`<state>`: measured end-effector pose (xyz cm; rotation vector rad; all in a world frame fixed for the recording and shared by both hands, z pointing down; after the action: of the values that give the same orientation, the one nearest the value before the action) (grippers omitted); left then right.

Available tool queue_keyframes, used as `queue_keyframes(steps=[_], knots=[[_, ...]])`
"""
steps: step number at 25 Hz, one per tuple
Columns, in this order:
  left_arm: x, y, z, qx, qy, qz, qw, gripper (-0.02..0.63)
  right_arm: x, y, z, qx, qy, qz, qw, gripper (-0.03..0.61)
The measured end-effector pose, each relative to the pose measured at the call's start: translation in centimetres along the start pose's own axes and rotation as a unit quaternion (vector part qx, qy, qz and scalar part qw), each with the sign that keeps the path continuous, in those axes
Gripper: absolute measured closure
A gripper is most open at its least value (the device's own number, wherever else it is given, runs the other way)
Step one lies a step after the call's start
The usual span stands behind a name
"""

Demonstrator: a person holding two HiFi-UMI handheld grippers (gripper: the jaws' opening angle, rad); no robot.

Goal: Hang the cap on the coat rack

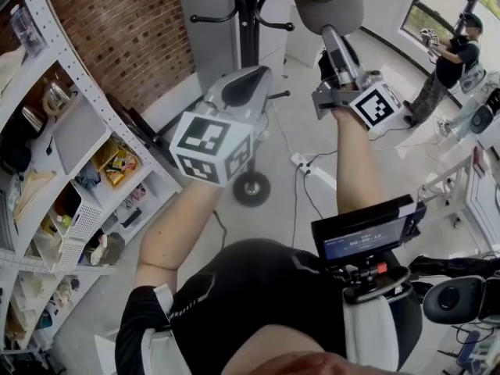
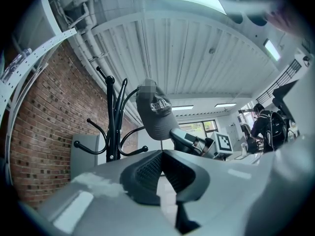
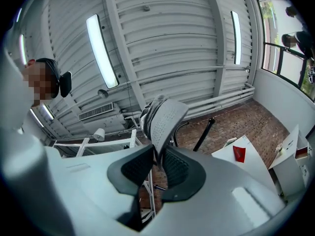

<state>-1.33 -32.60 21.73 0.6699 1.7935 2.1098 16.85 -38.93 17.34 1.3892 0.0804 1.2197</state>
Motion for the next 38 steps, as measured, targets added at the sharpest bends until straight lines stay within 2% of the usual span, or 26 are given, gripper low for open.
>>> queue_keyframes(steps=[6,13,21,29,38], knots=[[0.0,1.0,0.4,-0.001,-0.003,-0.005,1.0000,0.608,1.4,1.9,1.2,0.007,0.030,-0.023,0.999,0.512],[-0.1,2.7,0.9,0.009,-0.001,-0.010,0.9999,0.607,3.8,3.2,0.9,0.057,0.059,-0.057,0.995,0.512],[0.9,5.5,1.8,0.010,-0.002,-0.023,0.9997,0.607,7.0,6.9,-0.2,0.096,0.083,-0.117,0.985,0.514],[2.9,6.8,3.5,-0.010,0.018,-0.007,0.9998,0.607,9.8,9.2,-3.5,0.134,0.085,-0.160,0.974,0.517],[5.6,8.4,3.2,-0.028,-0.006,-0.014,0.9995,0.607,11.4,11.6,-5.7,0.148,0.079,-0.193,0.967,0.520]])
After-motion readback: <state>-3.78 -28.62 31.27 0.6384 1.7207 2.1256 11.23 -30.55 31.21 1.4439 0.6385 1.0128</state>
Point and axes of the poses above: the fingertips, and each gripper's own axes: x backward along the fingers, z to its right, y out of its underside, the point moved 5 cm from there along x, backward along the fingers, and after that the axes turned 14 degrees about y, right-handed, at the moved point
